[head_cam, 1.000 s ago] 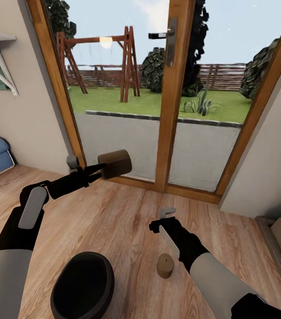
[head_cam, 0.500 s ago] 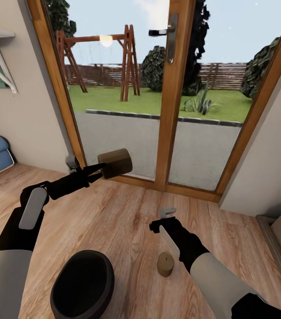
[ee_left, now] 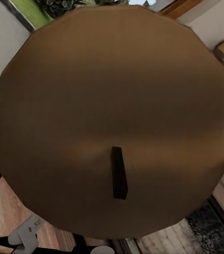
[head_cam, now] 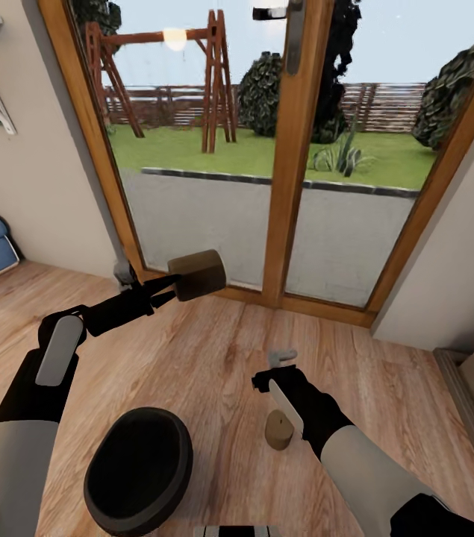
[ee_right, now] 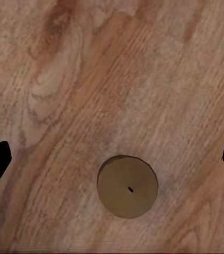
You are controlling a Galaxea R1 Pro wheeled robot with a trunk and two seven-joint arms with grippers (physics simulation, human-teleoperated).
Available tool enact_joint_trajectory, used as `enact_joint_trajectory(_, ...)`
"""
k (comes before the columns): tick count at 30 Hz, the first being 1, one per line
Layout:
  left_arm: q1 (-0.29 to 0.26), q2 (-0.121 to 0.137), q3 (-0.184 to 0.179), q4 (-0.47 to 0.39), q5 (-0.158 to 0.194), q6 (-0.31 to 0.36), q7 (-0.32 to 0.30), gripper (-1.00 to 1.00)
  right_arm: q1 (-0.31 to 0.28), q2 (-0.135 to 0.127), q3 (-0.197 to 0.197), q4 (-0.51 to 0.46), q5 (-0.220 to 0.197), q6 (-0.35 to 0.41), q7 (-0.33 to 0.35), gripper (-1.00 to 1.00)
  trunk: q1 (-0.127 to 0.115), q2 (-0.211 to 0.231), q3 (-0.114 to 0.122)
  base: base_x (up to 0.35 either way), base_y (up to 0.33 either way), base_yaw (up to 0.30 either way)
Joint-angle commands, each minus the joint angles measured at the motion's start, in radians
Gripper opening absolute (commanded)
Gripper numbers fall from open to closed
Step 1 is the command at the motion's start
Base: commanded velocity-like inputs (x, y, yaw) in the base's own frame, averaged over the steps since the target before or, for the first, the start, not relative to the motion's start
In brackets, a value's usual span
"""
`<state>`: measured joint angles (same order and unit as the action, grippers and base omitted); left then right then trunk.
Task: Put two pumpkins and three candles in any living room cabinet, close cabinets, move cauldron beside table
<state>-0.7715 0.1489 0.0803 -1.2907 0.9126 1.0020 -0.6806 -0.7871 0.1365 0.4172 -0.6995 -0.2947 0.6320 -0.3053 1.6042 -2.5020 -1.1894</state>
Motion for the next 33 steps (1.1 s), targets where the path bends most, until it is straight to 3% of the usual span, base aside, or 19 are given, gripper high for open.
enact_joint_trajectory(1,0.000,0.000,0.000,0.000,0.005,0.001,-0.001,-1.00,0.000,0.000,0.000,0.000,0.000,0.000,0.000,1.00,0.000,0.000,-0.006,0.000,0.000,0.000)
enact_joint_trajectory(7,0.000,-0.011,-0.003,-0.001,0.002,0.002,0.003,-1.00,0.000,-0.001,-0.002,-0.001,0.000,0.000,0.000,1.00,0.001,-0.001,-0.019,0.000,0.000,-0.001)
enact_joint_trajectory(11,-0.001,-0.042,-0.013,0.000,0.001,0.009,0.004,-1.00,0.000,-0.003,-0.003,-0.002,0.000,0.000,0.000,1.00,0.003,-0.002,-0.037,0.000,0.000,-0.116)
enact_joint_trajectory(18,-0.002,-0.048,-0.047,0.000,0.001,0.010,0.004,-1.00,0.000,-0.004,-0.004,-0.002,0.000,0.000,0.000,1.00,0.006,-0.003,-0.068,0.000,0.000,-0.129)
enact_joint_trajectory(28,-0.002,-0.049,-0.049,-0.007,0.002,0.010,0.004,-1.00,0.000,-0.005,-0.005,-0.003,0.000,-0.001,0.000,1.00,0.010,-0.005,-0.108,0.000,0.000,-0.254)
enact_joint_trajectory(33,-0.002,-0.049,-0.059,-0.011,0.002,0.010,0.004,-1.00,0.000,-0.003,-0.004,-0.003,0.000,-0.001,0.000,1.00,0.012,-0.007,-0.127,0.000,0.000,-0.058)
